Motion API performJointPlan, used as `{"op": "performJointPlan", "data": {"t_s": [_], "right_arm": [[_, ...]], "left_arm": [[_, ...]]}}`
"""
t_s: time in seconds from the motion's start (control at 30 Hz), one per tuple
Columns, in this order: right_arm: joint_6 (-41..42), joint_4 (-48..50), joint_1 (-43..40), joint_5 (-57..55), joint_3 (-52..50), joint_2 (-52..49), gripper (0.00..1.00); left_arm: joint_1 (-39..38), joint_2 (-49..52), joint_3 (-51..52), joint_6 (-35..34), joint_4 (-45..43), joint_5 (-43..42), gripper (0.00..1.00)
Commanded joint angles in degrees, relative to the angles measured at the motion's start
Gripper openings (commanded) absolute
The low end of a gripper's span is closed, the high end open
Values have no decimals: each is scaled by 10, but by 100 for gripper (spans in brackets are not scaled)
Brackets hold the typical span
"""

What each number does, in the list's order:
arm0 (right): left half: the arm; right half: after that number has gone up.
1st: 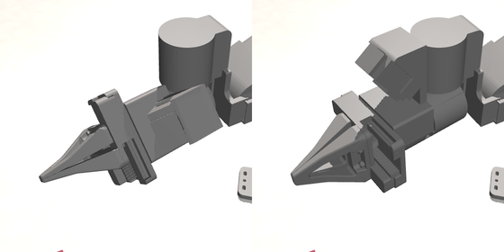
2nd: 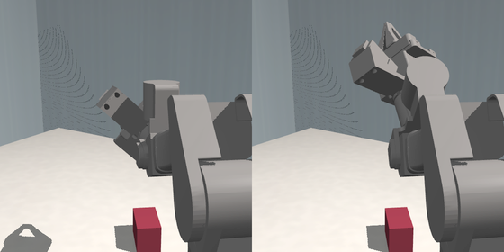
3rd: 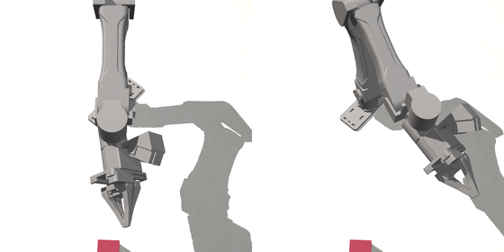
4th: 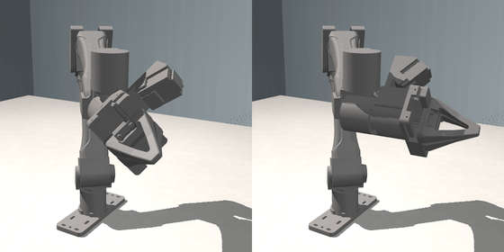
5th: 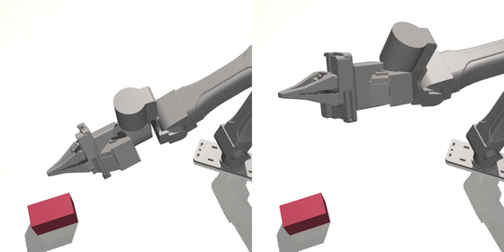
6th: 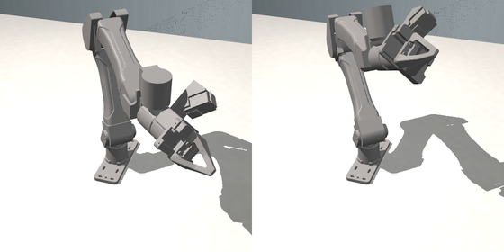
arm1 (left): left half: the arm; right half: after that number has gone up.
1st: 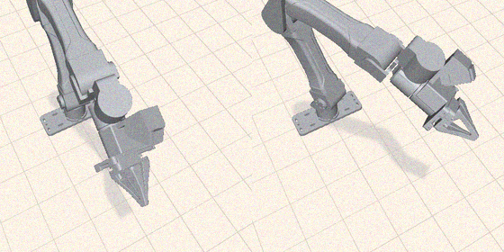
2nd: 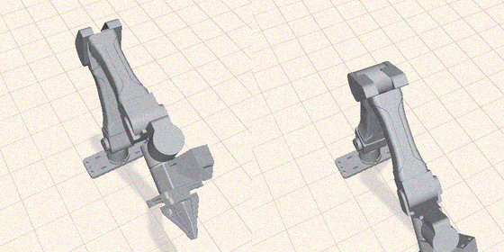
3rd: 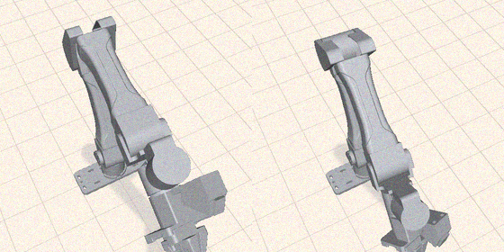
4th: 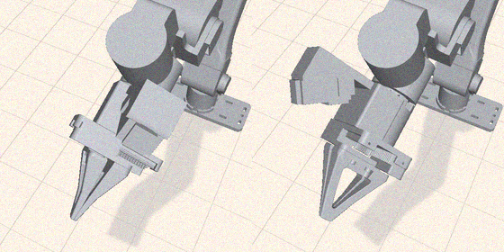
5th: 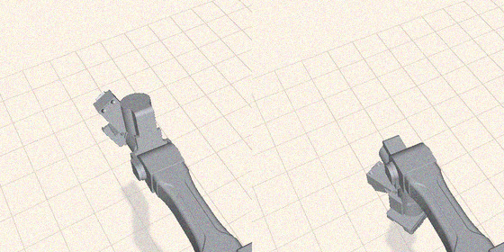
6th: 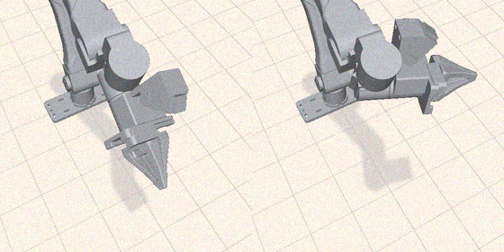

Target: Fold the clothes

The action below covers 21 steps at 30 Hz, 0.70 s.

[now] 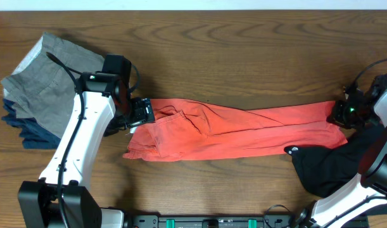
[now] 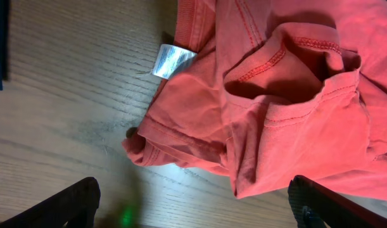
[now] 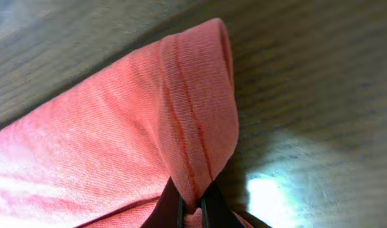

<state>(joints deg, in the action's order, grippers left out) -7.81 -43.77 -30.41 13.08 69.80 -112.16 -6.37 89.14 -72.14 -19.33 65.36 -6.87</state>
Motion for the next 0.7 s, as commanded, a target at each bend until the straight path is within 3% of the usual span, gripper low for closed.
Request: {"op": "performJointPlan", "data": {"t_s": [0.0,0.33,0.67], "right_arm": [[72,-29,-20,-115,31,-26,1],[100,-235,-4,-64,263,-26,1],[117,-345,137,-69,269,-26,1]], "left_arm": [[4,-4,0,-1,1,9,96],[4,-4,0,-1,-1,9,96],[4,-4,0,-1,-1,9,98]]}}
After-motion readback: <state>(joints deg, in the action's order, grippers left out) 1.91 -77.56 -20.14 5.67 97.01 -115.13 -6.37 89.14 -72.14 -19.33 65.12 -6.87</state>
